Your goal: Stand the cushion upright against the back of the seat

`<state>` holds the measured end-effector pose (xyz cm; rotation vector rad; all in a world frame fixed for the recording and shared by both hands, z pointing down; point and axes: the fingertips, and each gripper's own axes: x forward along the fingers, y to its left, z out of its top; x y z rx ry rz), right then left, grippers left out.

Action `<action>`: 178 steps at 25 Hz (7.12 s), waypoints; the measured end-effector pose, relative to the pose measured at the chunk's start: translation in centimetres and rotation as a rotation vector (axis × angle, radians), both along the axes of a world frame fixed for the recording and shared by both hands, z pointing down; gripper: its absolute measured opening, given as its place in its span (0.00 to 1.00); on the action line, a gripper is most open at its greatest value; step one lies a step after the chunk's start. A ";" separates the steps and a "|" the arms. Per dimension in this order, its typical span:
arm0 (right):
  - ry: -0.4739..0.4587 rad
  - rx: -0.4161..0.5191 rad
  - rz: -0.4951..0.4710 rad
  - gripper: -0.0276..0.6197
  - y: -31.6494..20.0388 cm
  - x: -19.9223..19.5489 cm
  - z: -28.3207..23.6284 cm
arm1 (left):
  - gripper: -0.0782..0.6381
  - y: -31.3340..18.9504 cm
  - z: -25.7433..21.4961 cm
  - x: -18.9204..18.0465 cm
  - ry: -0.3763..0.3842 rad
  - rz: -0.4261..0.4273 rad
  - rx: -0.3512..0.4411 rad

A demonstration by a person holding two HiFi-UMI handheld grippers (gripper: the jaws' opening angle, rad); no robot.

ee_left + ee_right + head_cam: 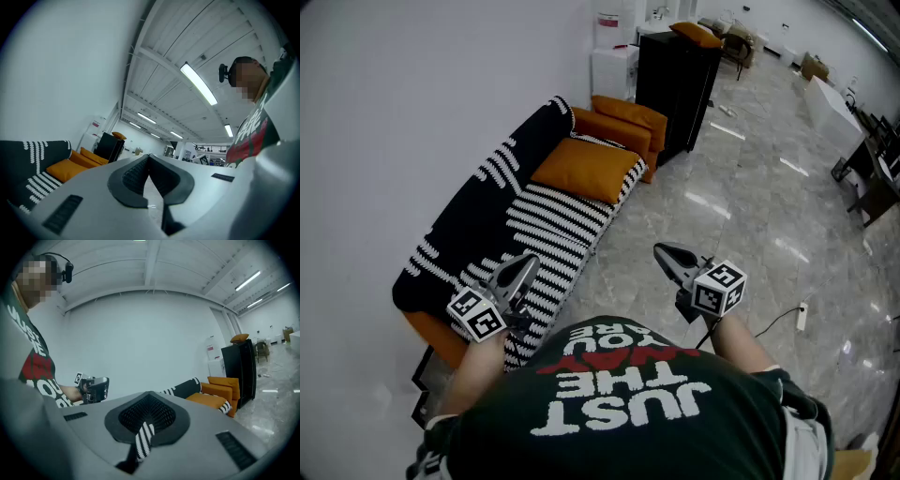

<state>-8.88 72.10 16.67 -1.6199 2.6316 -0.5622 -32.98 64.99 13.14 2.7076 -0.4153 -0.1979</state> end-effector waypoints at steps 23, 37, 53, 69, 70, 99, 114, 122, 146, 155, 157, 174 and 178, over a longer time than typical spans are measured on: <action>-0.034 -0.007 0.076 0.08 4.0 7.9 0.4 | 0.12 2.3 0.0 8.6 -0.001 0.079 -0.026; -0.011 -0.053 0.143 0.08 -0.4 12.5 2.2 | 0.12 -3.4 2.8 12.6 0.010 0.123 -0.105; 0.031 -0.107 0.219 0.08 -30.6 16.8 1.4 | 0.12 -34.9 6.5 18.5 0.040 0.236 -0.193; 0.019 -0.212 0.055 0.08 -48.6 18.5 5.3 | 0.12 -47.4 16.3 18.2 -0.001 0.081 -0.458; 0.017 -0.211 0.042 0.08 -49.9 19.1 5.9 | 0.13 -48.2 17.4 19.0 -0.006 0.072 -0.477; 0.077 -0.432 -0.484 0.08 -63.2 19.8 33.8 | 0.73 -54.9 57.7 21.7 0.071 -0.580 -1.226; 0.059 -0.535 -0.474 0.08 -62.1 28.8 46.1 | 0.88 -59.6 72.1 32.8 0.076 -0.537 -1.301; 0.050 -0.574 -0.474 0.08 -61.7 23.0 40.0 | 0.56 -61.6 64.3 26.7 0.046 -0.428 -1.283; 0.100 -0.389 -0.296 0.08 -59.9 22.8 27.1 | 0.15 -65.4 31.9 26.0 0.088 -0.183 -0.477; 0.118 -0.210 -0.197 0.08 -61.1 22.3 14.6 | 0.14 -67.3 7.6 22.2 0.177 -0.110 -0.145; 0.124 -0.167 -0.179 0.08 -61.5 22.3 12.0 | 0.14 -68.2 2.7 21.7 0.205 -0.102 -0.090; 0.164 0.048 -0.037 0.08 -60.5 19.8 -1.6 | 0.14 -69.8 -22.7 17.6 0.373 -0.005 0.166; 0.122 0.046 0.002 0.08 -59.8 18.7 -2.0 | 0.14 -69.7 -22.6 16.8 0.373 0.018 0.138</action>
